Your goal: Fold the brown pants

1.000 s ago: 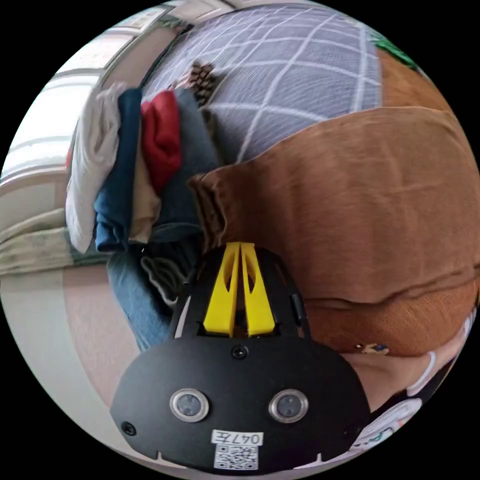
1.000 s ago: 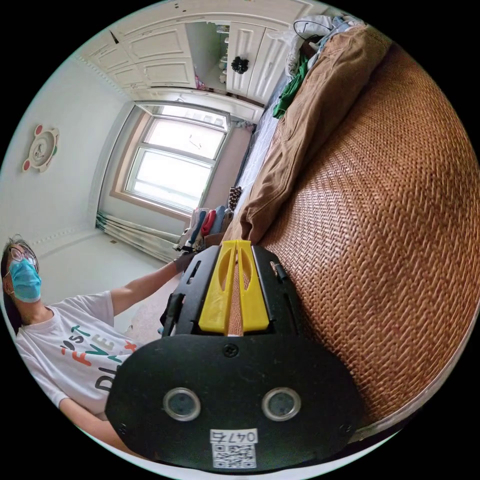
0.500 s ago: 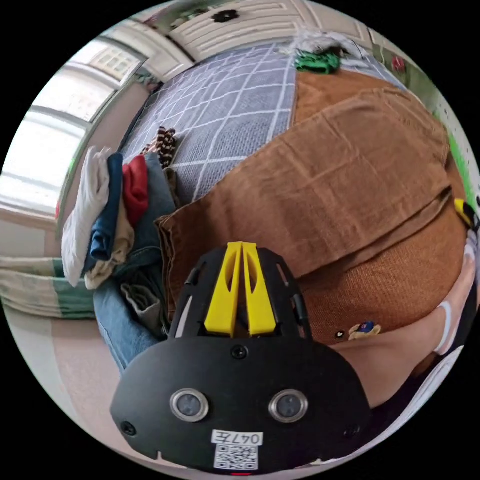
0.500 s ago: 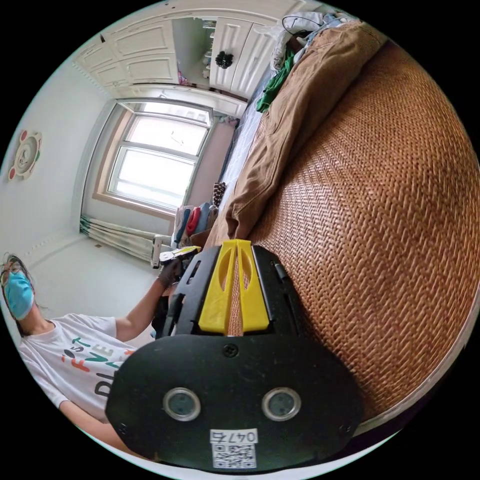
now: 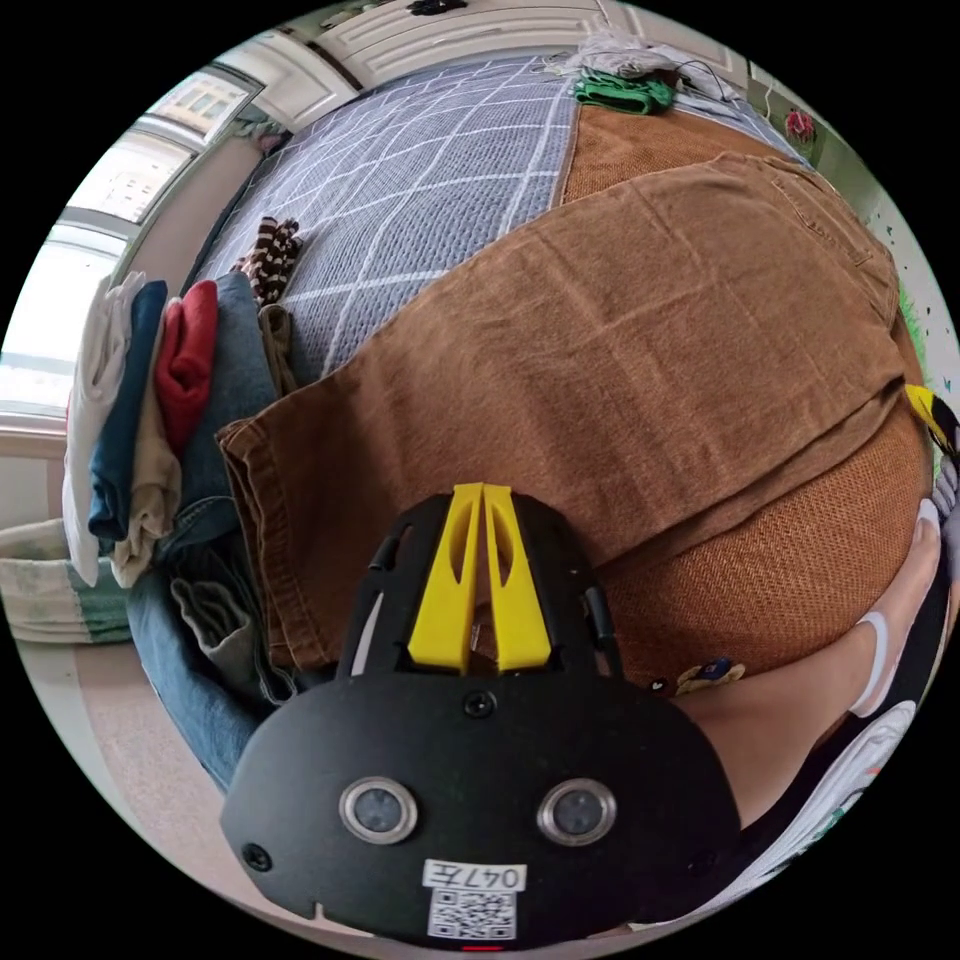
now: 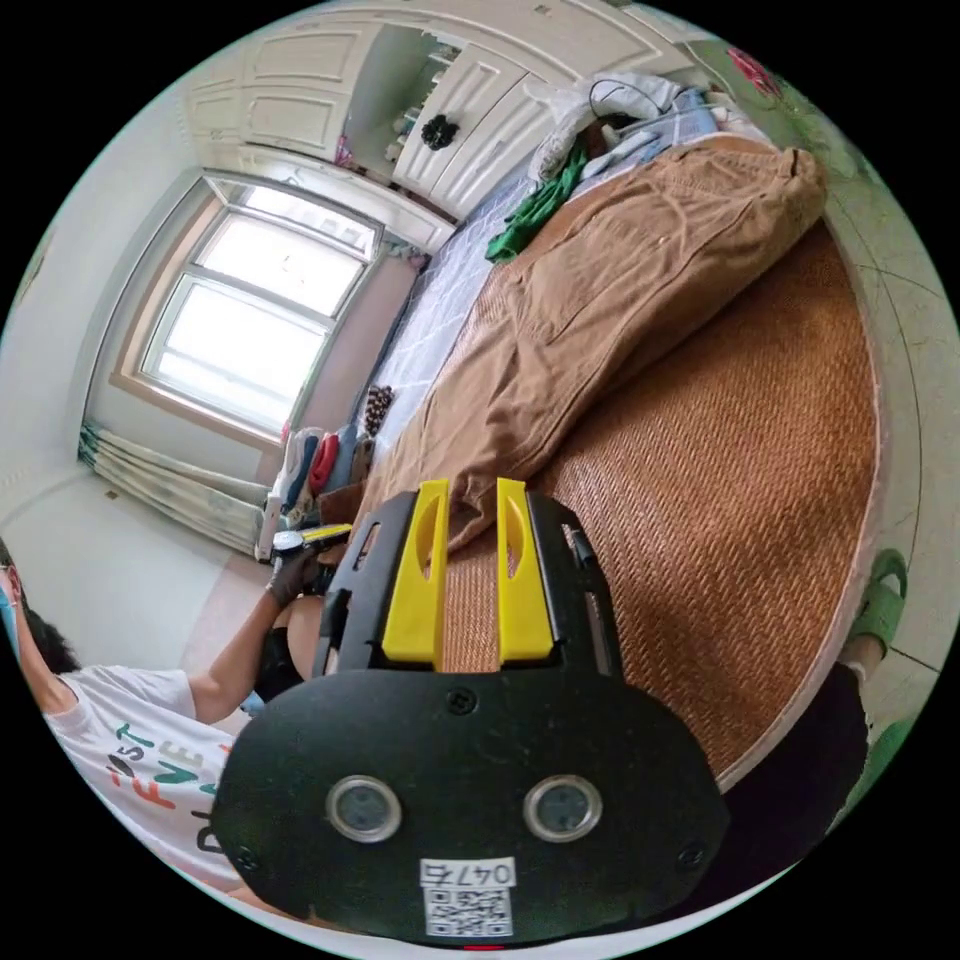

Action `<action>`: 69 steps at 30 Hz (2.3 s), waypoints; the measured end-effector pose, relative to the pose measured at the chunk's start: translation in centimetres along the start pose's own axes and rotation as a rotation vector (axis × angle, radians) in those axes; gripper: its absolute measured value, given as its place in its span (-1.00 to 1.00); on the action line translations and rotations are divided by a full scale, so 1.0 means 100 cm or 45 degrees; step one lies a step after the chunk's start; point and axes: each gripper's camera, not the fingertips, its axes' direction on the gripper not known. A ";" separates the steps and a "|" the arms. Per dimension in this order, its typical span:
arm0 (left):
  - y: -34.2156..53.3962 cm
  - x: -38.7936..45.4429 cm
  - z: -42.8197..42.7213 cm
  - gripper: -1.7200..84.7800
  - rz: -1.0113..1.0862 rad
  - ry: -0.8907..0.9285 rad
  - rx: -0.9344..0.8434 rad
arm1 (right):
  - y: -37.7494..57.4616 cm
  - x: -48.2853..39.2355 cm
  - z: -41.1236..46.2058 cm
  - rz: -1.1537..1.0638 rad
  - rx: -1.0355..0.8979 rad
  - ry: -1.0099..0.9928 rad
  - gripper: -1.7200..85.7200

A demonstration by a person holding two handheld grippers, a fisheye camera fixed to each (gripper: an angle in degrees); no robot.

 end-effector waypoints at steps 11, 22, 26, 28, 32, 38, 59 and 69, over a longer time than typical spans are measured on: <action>-0.011 0.059 0.004 -0.98 0.112 -0.148 -0.045 | -0.116 0.045 -0.004 0.338 0.092 0.287 -0.78; -0.023 0.070 0.017 -0.98 0.074 -0.064 -0.018 | -0.246 -0.008 0.076 0.003 -0.337 0.599 -0.94; -0.024 0.079 0.020 -0.98 0.087 -0.018 0.025 | -0.297 -0.037 0.117 -0.074 -0.363 0.774 -0.95; -0.023 0.088 0.022 -0.98 0.117 -0.018 0.055 | -0.315 -0.044 0.129 -0.037 -0.335 0.796 -0.95; -0.022 0.095 0.031 -0.98 0.143 -0.022 0.070 | -0.349 -0.064 0.147 -0.045 -0.217 0.829 -0.95; -0.019 0.074 0.054 -0.98 0.102 0.075 0.072 | -0.323 -0.089 0.153 -0.054 -0.098 0.884 -0.93; 0.049 -0.013 0.141 -0.98 -0.098 0.310 0.094 | 0.035 -0.384 0.201 -0.782 -0.443 0.701 -0.98; 0.078 -0.032 0.186 -0.98 -0.079 0.346 0.137 | 0.056 -0.430 0.227 -0.829 -0.533 0.734 -0.99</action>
